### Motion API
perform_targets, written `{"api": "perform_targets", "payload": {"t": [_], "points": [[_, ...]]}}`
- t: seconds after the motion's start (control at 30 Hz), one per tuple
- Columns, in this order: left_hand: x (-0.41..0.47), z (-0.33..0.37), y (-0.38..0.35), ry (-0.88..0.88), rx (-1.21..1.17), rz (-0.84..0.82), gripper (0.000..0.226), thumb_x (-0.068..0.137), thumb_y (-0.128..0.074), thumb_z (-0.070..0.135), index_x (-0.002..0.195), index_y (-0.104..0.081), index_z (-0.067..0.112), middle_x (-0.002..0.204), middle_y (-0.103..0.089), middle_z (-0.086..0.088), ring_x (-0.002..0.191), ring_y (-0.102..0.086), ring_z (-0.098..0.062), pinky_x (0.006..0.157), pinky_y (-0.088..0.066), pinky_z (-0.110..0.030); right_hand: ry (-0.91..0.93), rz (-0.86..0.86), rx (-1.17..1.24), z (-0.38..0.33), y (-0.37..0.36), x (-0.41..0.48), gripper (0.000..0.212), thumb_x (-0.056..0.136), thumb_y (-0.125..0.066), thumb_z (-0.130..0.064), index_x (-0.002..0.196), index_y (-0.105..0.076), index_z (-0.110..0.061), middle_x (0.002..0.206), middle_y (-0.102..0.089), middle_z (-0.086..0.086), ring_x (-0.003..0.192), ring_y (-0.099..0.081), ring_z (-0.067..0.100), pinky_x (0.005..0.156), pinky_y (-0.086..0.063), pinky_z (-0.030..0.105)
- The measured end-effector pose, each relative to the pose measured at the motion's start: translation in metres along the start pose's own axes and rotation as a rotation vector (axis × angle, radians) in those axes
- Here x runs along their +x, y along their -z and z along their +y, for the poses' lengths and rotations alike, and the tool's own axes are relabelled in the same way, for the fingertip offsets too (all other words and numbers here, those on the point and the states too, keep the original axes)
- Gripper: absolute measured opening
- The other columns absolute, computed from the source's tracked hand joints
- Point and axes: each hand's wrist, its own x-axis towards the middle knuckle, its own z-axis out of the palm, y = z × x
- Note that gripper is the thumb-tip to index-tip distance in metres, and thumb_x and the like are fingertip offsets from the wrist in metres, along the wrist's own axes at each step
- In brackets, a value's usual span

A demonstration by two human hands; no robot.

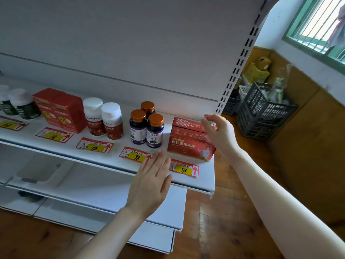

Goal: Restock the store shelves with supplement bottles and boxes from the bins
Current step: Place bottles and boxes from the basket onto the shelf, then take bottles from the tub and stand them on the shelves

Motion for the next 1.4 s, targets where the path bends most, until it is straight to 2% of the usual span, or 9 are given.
{"api": "perform_targets", "payload": {"t": [0.1,0.17,0.37,0.63,0.77,0.93,1.07,1.2,1.4], "points": [[0.009,-0.001,0.020,-0.043,-0.042,0.089,0.048,0.098,-0.029,0.034,0.117,-0.063,0.005,0.125,-0.060,-0.012,0.119,-0.055,-0.026,0.102,-0.041,-0.040,0.084,-0.025,0.010,-0.029,-0.012,0.003,0.022,0.093,-0.052,-0.023,0.104,-0.065,-0.010,0.109,-0.065,0.005,0.098,-0.054,0.015,0.083,-0.043,0.027],[0.012,-0.006,0.037,-0.059,-0.045,0.119,0.040,0.093,-0.040,0.028,0.111,-0.066,0.004,0.118,-0.064,-0.013,0.112,-0.059,-0.027,0.096,-0.047,-0.041,0.114,-0.041,0.043,-0.049,-0.025,0.005,0.019,0.092,-0.053,-0.020,0.100,-0.067,-0.010,0.105,-0.067,0.004,0.098,-0.057,0.018,0.082,-0.042,0.025],[-0.008,-0.045,0.090,-0.070,0.031,0.182,0.033,0.089,-0.047,0.023,0.105,-0.067,0.002,0.109,-0.067,-0.013,0.105,-0.061,-0.027,0.094,-0.047,-0.037,0.214,-0.092,0.070,-0.124,-0.072,0.009,0.016,0.090,-0.055,-0.018,0.091,-0.068,-0.011,0.097,-0.068,0.000,0.087,-0.056,0.012,0.069,-0.038,0.011],[-0.081,-0.149,0.177,-0.017,0.148,0.286,0.028,0.087,-0.052,0.020,0.097,-0.068,0.001,0.099,-0.068,-0.011,0.096,-0.062,-0.027,0.087,-0.047,-0.036,0.330,-0.197,0.063,-0.244,-0.175,-0.026,0.018,0.089,-0.055,-0.020,0.097,-0.068,-0.010,0.104,-0.069,0.002,0.098,-0.059,0.015,0.075,-0.036,0.017],[-0.126,-0.201,0.216,0.048,0.184,0.320,0.027,0.086,-0.052,0.021,0.095,-0.069,0.002,0.098,-0.069,-0.010,0.098,-0.059,-0.023,0.088,-0.047,-0.035,0.409,-0.220,0.052,-0.294,-0.232,-0.053,0.018,0.089,-0.057,-0.021,0.097,-0.068,-0.009,0.099,-0.070,0.005,0.087,-0.058,0.012,0.074,-0.036,0.018],[-0.176,-0.249,0.261,0.167,0.223,0.286,0.030,0.086,-0.050,0.024,0.097,-0.070,0.004,0.100,-0.069,-0.009,0.095,-0.065,-0.025,0.087,-0.045,-0.033,0.460,-0.335,0.084,-0.352,-0.295,-0.084,0.018,0.090,-0.056,-0.018,0.098,-0.067,-0.007,0.103,-0.068,0.007,0.096,-0.058,0.018,0.076,-0.034,0.017],[-0.207,-0.284,0.290,0.287,0.247,0.261,0.033,0.086,-0.048,0.027,0.099,-0.071,0.007,0.101,-0.070,-0.006,0.095,-0.065,-0.022,0.088,-0.047,-0.030,0.514,-0.438,0.106,-0.397,-0.345,-0.099,0.020,0.090,-0.056,-0.017,0.101,-0.067,-0.005,0.102,-0.066,0.004,0.091,-0.051,0.007,0.075,-0.037,0.009],[-0.231,-0.320,0.307,0.390,0.263,0.198,0.036,0.089,-0.044,0.030,0.101,-0.071,0.010,0.098,-0.070,-0.002,0.094,-0.064,-0.017,0.090,-0.043,-0.025,0.547,-0.536,0.129,-0.427,-0.398,-0.105,0.017,0.089,-0.057,-0.020,0.098,-0.067,-0.010,0.102,-0.067,0.003,0.093,-0.056,0.009,0.084,-0.041,0.021],[-0.257,-0.395,0.334,0.565,0.310,0.139,0.040,0.089,-0.040,0.035,0.101,-0.071,0.013,0.096,-0.071,0.001,0.092,-0.066,-0.014,0.085,-0.048,-0.024,0.640,-0.661,0.127,-0.477,-0.500,-0.107,0.021,0.089,-0.057,-0.019,0.103,-0.066,-0.006,0.105,-0.068,0.010,0.099,-0.060,0.020,0.079,-0.041,0.021]]}}
